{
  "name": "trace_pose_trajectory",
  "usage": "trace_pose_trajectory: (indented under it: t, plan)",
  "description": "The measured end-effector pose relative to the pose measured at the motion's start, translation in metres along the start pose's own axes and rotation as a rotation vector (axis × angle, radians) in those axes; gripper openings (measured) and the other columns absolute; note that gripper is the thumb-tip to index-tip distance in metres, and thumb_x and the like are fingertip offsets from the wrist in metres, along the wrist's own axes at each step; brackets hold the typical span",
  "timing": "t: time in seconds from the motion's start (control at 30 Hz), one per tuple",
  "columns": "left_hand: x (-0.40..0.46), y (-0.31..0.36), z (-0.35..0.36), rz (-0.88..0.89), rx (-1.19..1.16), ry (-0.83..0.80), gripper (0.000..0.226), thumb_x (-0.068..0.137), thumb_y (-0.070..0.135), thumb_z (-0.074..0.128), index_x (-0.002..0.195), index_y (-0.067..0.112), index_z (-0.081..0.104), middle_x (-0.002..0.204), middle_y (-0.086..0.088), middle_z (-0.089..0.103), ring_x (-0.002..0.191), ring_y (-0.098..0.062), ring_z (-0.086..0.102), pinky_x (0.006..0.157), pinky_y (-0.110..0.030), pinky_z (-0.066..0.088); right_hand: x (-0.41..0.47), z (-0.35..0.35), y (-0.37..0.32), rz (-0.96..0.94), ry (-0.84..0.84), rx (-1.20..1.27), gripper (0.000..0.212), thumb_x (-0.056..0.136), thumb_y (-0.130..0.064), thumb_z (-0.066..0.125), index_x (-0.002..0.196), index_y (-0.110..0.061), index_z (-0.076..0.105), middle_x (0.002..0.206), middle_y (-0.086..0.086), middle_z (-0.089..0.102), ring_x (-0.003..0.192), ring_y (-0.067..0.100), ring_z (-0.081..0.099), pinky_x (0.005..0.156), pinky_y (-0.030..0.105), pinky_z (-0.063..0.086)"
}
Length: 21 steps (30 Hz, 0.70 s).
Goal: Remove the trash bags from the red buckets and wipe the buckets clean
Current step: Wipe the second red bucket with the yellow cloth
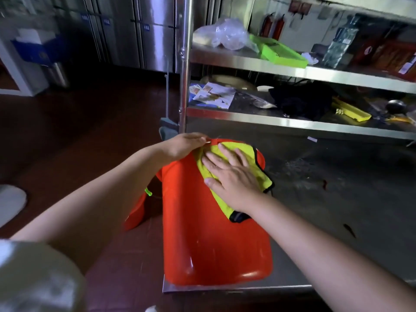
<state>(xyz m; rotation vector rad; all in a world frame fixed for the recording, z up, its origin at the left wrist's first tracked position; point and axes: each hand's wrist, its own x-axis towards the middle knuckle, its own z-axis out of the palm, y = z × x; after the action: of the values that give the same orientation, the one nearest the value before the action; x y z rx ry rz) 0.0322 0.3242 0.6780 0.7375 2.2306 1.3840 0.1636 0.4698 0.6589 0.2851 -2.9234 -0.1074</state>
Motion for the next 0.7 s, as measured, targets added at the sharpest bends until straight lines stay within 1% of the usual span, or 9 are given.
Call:
trace_pose_trajectory:
  t: [0.07, 0.13, 0.23, 0.3, 0.4, 0.5, 0.57, 0.63, 0.7]
  plan:
    - [0.0, 0.0, 0.002, 0.001, 0.017, 0.0, 0.036, 0.098, 0.026, 0.048, 0.129, 0.01, 0.054, 0.133, -0.007, 0.054, 0.124, -0.015, 0.049, 0.111, -0.031, 0.032, -0.01, 0.003, -0.004, -0.015, 0.007, 0.0, 0.059, 0.093, -0.056, 0.019, 0.147, -0.033, 0.028, 0.155, -0.017, 0.018, 0.147, 0.015, 0.002, 0.117, 0.046, 0.0]
    - [0.0, -0.001, 0.003, -0.011, -0.001, 0.012, 0.035, 0.098, 0.026, 0.048, 0.128, 0.01, 0.055, 0.129, -0.007, 0.057, 0.12, -0.016, 0.052, 0.109, -0.03, 0.035, -0.026, 0.005, -0.008, -0.062, 0.027, 0.024, 0.056, 0.095, -0.053, 0.024, 0.146, -0.03, 0.032, 0.155, -0.016, 0.02, 0.147, 0.015, 0.004, 0.117, 0.048, 0.003]
    - [-0.003, -0.003, 0.002, -0.012, -0.042, 0.024, 0.031, 0.098, 0.024, 0.047, 0.124, 0.011, 0.058, 0.122, -0.005, 0.06, 0.109, -0.012, 0.057, 0.098, -0.021, 0.042, -0.059, 0.01, -0.018, -0.18, 0.06, 0.102, 0.051, 0.095, -0.047, 0.035, 0.142, -0.027, 0.041, 0.152, -0.012, 0.03, 0.146, 0.019, 0.011, 0.117, 0.051, 0.009]
    - [-0.007, -0.006, 0.0, -0.01, -0.062, 0.023, 0.025, 0.098, 0.023, 0.046, 0.118, 0.014, 0.06, 0.115, -0.001, 0.061, 0.101, -0.008, 0.059, 0.091, -0.016, 0.044, -0.083, 0.015, -0.023, -0.28, 0.069, 0.139, 0.049, 0.096, -0.045, 0.041, 0.14, -0.026, 0.045, 0.151, -0.01, 0.033, 0.146, 0.021, 0.012, 0.116, 0.052, 0.01]
    - [-0.01, -0.007, -0.006, -0.015, -0.042, 0.02, 0.02, 0.099, 0.023, 0.044, 0.11, 0.02, 0.061, 0.111, 0.0, 0.063, 0.102, -0.011, 0.059, 0.095, -0.023, 0.042, -0.115, 0.021, -0.028, -0.387, 0.064, 0.179, 0.048, 0.095, -0.042, 0.045, 0.14, -0.026, 0.045, 0.152, -0.01, 0.033, 0.146, 0.023, 0.011, 0.115, 0.055, 0.009]
    - [-0.011, -0.008, -0.01, -0.032, -0.026, 0.004, 0.022, 0.099, 0.023, 0.041, 0.101, 0.022, 0.063, 0.108, -0.001, 0.064, 0.1, -0.014, 0.059, 0.096, -0.028, 0.043, -0.127, 0.022, -0.027, -0.461, 0.026, 0.194, 0.05, 0.092, -0.04, 0.051, 0.139, -0.027, 0.046, 0.152, -0.01, 0.032, 0.146, 0.023, 0.011, 0.115, 0.055, 0.009]
    - [-0.011, -0.009, -0.011, -0.043, 0.011, -0.002, 0.027, 0.1, 0.026, 0.037, 0.106, 0.02, 0.062, 0.114, -0.002, 0.062, 0.107, -0.016, 0.058, 0.101, -0.032, 0.041, -0.121, 0.019, -0.024, -0.517, -0.004, 0.178, 0.049, 0.09, -0.042, 0.051, 0.138, -0.029, 0.048, 0.152, -0.01, 0.033, 0.146, 0.023, 0.012, 0.115, 0.054, 0.008]
    - [-0.011, -0.011, -0.013, -0.058, 0.053, 0.021, 0.035, 0.101, 0.031, 0.035, 0.121, 0.016, 0.058, 0.128, -0.003, 0.057, 0.118, -0.017, 0.053, 0.108, -0.034, 0.036, -0.105, 0.016, -0.021, -0.578, -0.024, 0.155, 0.049, 0.088, -0.044, 0.047, 0.136, -0.032, 0.049, 0.15, -0.01, 0.036, 0.146, 0.021, 0.015, 0.116, 0.052, 0.007]
    - [-0.013, -0.013, -0.016, -0.075, 0.063, 0.035, 0.039, 0.101, 0.034, 0.035, 0.129, 0.015, 0.054, 0.134, -0.003, 0.053, 0.122, -0.016, 0.05, 0.111, -0.035, 0.033, -0.083, 0.013, -0.019, -0.573, -0.016, 0.133, 0.05, 0.087, -0.046, 0.045, 0.134, -0.032, 0.05, 0.148, -0.01, 0.04, 0.145, 0.02, 0.019, 0.116, 0.05, 0.008]
